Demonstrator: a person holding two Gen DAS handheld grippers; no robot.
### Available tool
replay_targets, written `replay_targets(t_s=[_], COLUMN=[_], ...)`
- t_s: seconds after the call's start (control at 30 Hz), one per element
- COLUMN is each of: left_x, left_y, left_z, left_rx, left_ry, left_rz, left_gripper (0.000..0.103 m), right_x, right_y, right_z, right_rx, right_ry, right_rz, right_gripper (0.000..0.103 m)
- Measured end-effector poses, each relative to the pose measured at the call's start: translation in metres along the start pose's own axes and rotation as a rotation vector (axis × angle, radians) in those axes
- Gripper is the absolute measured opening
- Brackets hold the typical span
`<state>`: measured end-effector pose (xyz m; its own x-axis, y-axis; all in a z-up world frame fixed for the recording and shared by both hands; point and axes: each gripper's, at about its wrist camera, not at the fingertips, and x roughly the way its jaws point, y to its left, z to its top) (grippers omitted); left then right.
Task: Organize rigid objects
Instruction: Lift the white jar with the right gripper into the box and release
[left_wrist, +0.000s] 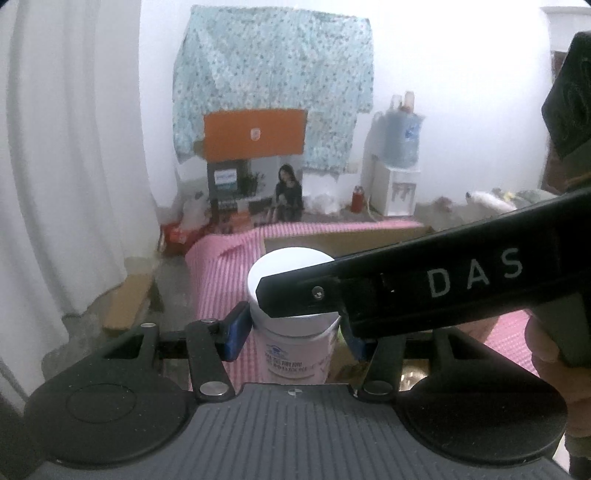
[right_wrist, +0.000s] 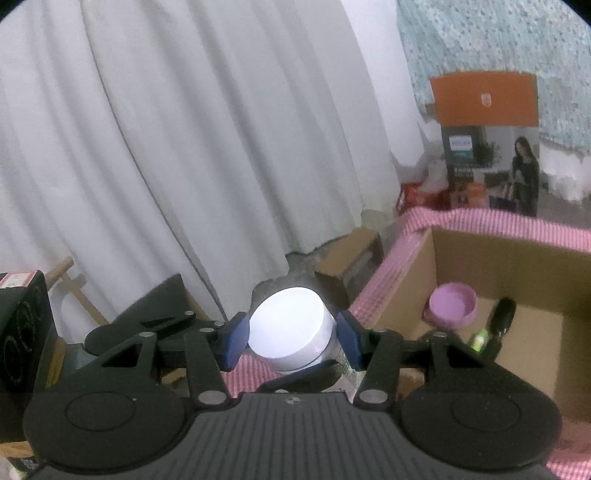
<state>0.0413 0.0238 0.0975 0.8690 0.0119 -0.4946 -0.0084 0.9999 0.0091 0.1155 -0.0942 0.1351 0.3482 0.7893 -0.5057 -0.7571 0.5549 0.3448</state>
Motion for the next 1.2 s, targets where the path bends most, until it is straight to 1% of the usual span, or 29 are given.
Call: replay_targets(t_s=[0.17, 0.33, 0.47, 0.7, 0.87, 0.97, 1.2], left_x=[0.008, 0.025, 0.045, 0.085, 0.121, 0.139, 0.187], left_y=[-0.006, -0.023, -0.037, -0.058, -0.072, -0.079, -0.09], left_z=[0.024, 0.041, 0.051, 0.065, 0.073, 0.076, 0.081], left_rx=[0.024, 0.051, 0.064, 0.069, 0.053, 0.05, 0.055], left_ry=[-0.015, -0.016, 0.005, 0.077, 0.156, 0.198, 0.272], left_rz=[-0.043, -0.096, -0.149, -0.236, -0.287, -0.301, -0.294], left_gripper=[0.053, 0.053, 0.053, 0.053, 0.053, 0.053, 0.053], right_x=[-0.012, -0.025, -0.034, -0.041, -0.039, -0.036, -0.021], right_y=[-0.006, -0.023, -0.043, -0.09, -0.131, -0.154, -0.207], right_z=[0.019, 0.033, 0.04, 0.046, 0.049, 0.05, 0.049], right_rx=[0.004, 0.021, 0.046, 0.116, 0.183, 0.215, 0.286], right_ry=[-0.042, -0.07, -0.078, -0.068, -0.042, -0.02, 0.031], right_rz=[-0.005, -0.045, -0.083, -0.147, -0.178, -0.19, -0.2], right_gripper=[0.056, 0.056, 0.056, 0.056, 0.056, 0.056, 0.056])
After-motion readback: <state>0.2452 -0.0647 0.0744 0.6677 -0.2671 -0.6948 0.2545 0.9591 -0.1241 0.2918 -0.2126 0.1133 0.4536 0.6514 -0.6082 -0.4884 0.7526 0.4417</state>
